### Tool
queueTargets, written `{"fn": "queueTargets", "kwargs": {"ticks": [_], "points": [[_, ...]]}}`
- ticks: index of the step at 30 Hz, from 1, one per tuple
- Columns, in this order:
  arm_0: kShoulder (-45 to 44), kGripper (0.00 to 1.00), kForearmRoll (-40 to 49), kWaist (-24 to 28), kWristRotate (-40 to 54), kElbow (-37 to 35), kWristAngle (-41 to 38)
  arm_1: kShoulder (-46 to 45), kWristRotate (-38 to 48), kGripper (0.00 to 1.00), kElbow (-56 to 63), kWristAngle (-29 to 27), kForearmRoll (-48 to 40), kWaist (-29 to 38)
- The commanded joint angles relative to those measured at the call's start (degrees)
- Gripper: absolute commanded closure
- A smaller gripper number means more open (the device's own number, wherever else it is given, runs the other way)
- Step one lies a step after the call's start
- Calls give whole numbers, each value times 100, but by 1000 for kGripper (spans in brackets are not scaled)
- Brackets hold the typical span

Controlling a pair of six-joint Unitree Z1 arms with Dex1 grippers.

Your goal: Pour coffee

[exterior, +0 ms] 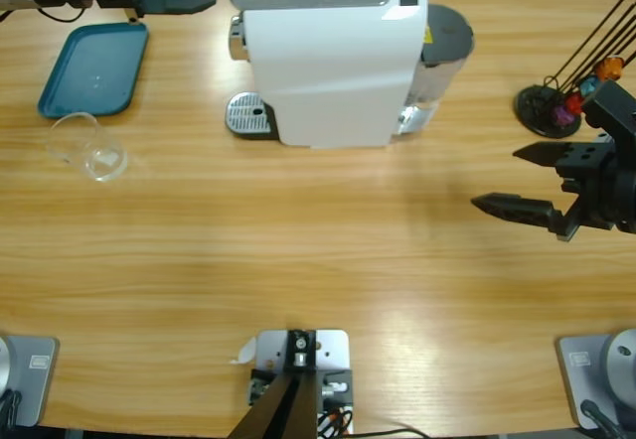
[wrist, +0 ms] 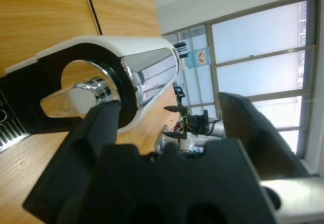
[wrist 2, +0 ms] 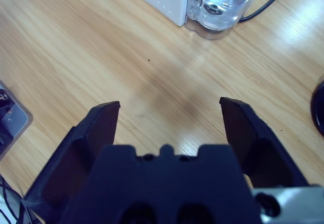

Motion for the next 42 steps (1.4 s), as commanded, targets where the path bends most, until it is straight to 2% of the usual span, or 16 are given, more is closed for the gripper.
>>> {"fn": "queueTargets", "kwargs": {"ticks": [1, 2, 4, 6, 7, 10, 13, 17, 19, 23, 24, 25, 27, 28, 30, 42], "points": [[442, 161, -237, -142, -171, 31, -156, 104, 1, 139, 3, 64, 67, 60], [453, 165, -260, -151, -176, 31, -156, 105, 1, 139, 3, 64, 67, 60], [461, 269, -297, -165, -201, 29, -156, 104, 1, 139, 3, 64, 67, 60], [470, 295, -338, -174, -224, 29, -156, 111, 1, 139, 3, 69, 67, 60], [474, 352, -352, -174, -224, 35, -158, 112, 1, 139, 3, 69, 67, 60], [488, 364, -364, -183, -224, 40, -165, 112, 1, 140, 3, 72, 67, 60], [495, 437, -366, -192, -224, 38, -165, 112, 1, 141, 3, 72, 67, 60], [541, 444, -366, -204, -233, 38, -174, 112, 1, 142, 3, 72, 67, 60], [542, 518, -381, -209, -233, 36, -175, 112, 1, 140, 3, 72, 67, 60], [558, 525, -401, -209, -233, -15, -226, 133, 1, 142, -2, 72, 64, 60], [558, 599, -406, -209, -231, -15, -230, 132, 1, 142, 0, 72, 66, 60], [558, 737, -417, -209, -226, -9, -237, 133, 1, 142, -4, 72, 66, 60], [555, 788, -438, -209, -224, -6, -267, 137, 1, 142, 0, 74, 67, 60], [549, 893, -457, -209, -224, -2, -279, 139, 1, 142, -2, 79, 67, 60], [549, 1000, -524, -209, -226, 12, -306, 139, 1, 142, -4, 90, 67, 60], [368, 1000, -673, -144, -224, -27, -385, 156, 1, 142, -6, 104, 67, 60]]}}
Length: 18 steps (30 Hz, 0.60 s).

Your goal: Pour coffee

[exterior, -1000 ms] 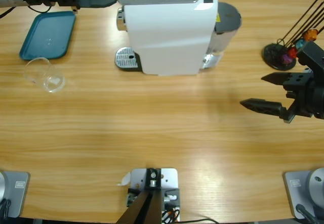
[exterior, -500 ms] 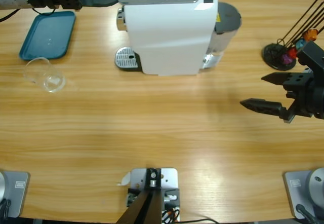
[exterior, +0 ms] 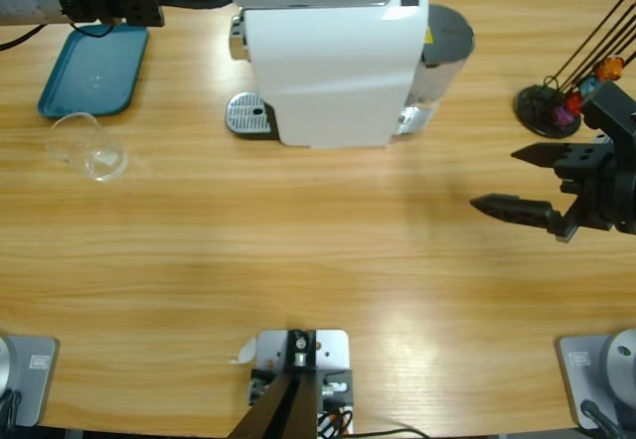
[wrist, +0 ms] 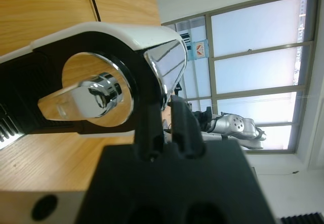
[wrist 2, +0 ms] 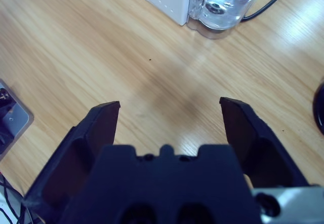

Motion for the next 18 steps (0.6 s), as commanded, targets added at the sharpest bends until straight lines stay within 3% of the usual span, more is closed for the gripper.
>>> {"fn": "queueTargets", "kwargs": {"ticks": [1, 7, 11, 13, 14, 16, 18], "points": [[-77, 1000, -231, -14, -31, -89, -182, 133, 1, 142, -6, 67, 67, 60], [-312, 1000, -222, -14, -40, -221, -212, 124, 1, 142, -6, 65, 67, 60], [-476, 631, -206, -21, -85, -321, -212, 115, 1, 142, -6, 65, 67, 60], [-518, 618, -205, -30, -136, -375, -212, 108, 1, 142, -6, 65, 67, 60], [-541, 561, -203, -51, -136, -418, -212, 106, 1, 142, -6, 67, 67, 60], [-614, 285, -189, -70, -131, -449, -212, 96, 1, 142, -6, 67, 67, 60], [-795, 95, -164, -76, -43, -428, -186, 98, 1, 142, -6, 74, 67, 60]]}}
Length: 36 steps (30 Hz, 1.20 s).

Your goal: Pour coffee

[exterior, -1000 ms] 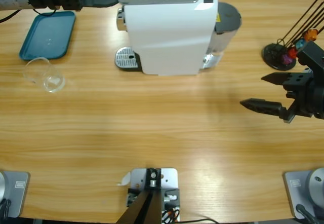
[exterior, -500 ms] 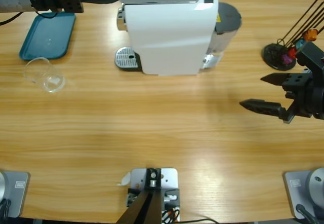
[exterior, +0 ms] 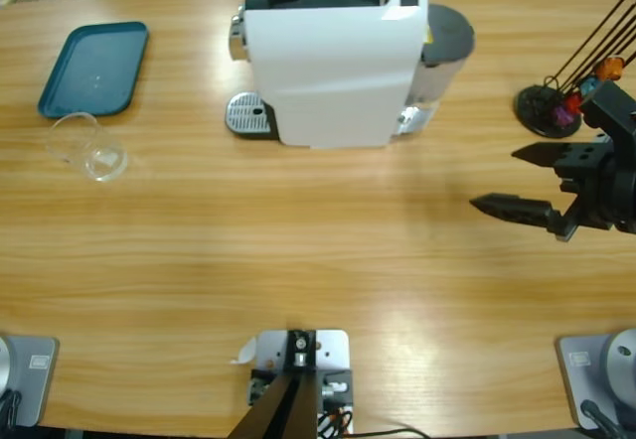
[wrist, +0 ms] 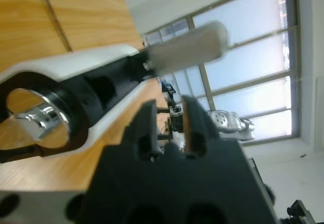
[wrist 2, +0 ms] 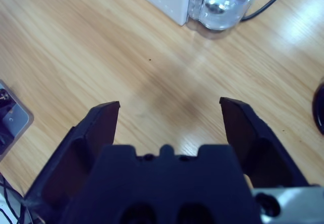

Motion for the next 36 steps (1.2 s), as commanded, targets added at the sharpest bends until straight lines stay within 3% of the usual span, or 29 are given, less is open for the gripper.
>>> {"fn": "queueTargets", "kwargs": {"ticks": [1, 4, 12, 16, 20, 25, 30, 33, 36], "points": [[-482, 50, 39, -75, 184, -30, 4, 84, 1, 142, 2, 67, 66, 58], [-1227, 58, 499, -98, 981, 202, 827, 82, 1, 147, 2, 68, 66, 58], [-3575, 64, 4268, -224, 3846, 14, 3632, 118, 208, 161, -3, -92, 68, 58], [-4238, 17, 5927, -803, 5279, -204, 5382, 116, 614, 157, -72, -369, 200, 58], [-4279, 4, 7232, -1344, 5913, -605, 7022, 60, 792, 161, -205, -622, 479, 58], [-4423, 7, 7385, -1444, 6022, -675, 6941, -264, 811, 161, -195, -868, 346, 58], [-4291, 9, 6928, -1444, 6136, -319, 6828, -350, 1579, 161, -101, -1923, 202, 58], [-4414, 21, 6615, -1483, 6189, -201, 6846, -93, 2579, 130, -456, -2102, 799, -37], [-4516, 23, 6571, -1574, 6205, -116, 6877, 376, 2678, 132, -790, -2373, 1239, -75]]}}
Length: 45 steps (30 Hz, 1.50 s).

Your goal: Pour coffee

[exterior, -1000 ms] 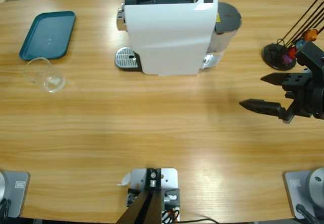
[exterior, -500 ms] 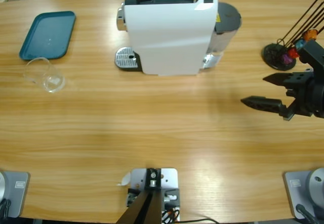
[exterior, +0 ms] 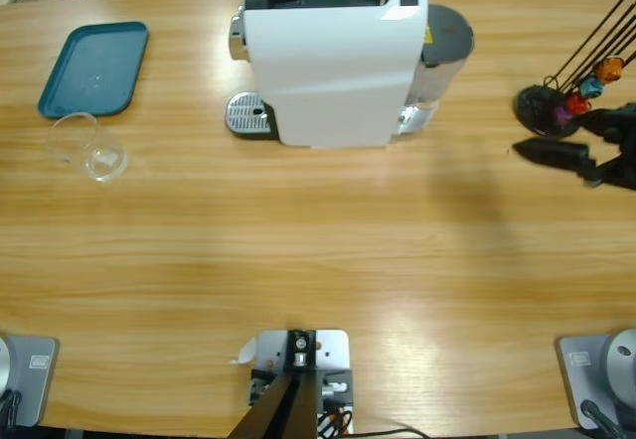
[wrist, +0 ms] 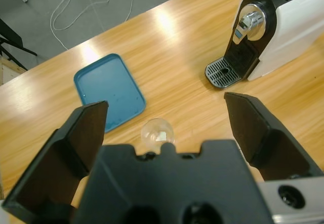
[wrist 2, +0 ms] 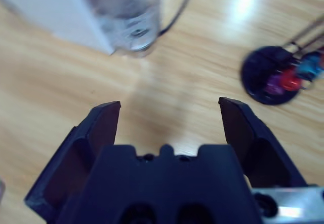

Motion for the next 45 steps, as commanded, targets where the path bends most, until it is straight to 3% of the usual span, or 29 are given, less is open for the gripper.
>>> {"fn": "queueTargets", "kwargs": {"ticks": [1, 3, 7, 10, 13, 17, 24, 45], "points": [[-311, 23, -351, -259, 154, 454, -34, 720, 988, 115, -678, -616, 1142, -156], [-453, 23, -346, -498, 201, 568, -13, 824, 988, 3, -938, -560, 1585, -640], [-833, 23, -298, -553, 251, 711, 1, 643, 845, 0, -1037, -173, 1552, -1904], [-1044, 18, -272, -553, 351, 990, 7, 599, 684, 18, -993, 3, 1314, -2391], [-1184, 18, -268, -549, 396, 1201, 21, 891, 610, 26, -893, 235, 935, -2457], [-1374, 23, -163, -551, 381, 1409, 109, 1272, 619, 129, -603, 326, 237, -2461], [-1469, 23, -196, -544, 342, 1534, 177, 1323, 619, 234, -573, 191, -8, -2693], [-1341, 23, -239, -553, 326, 1590, 142, 1657, 619, 280, -502, 50, -560, -2941]]}}
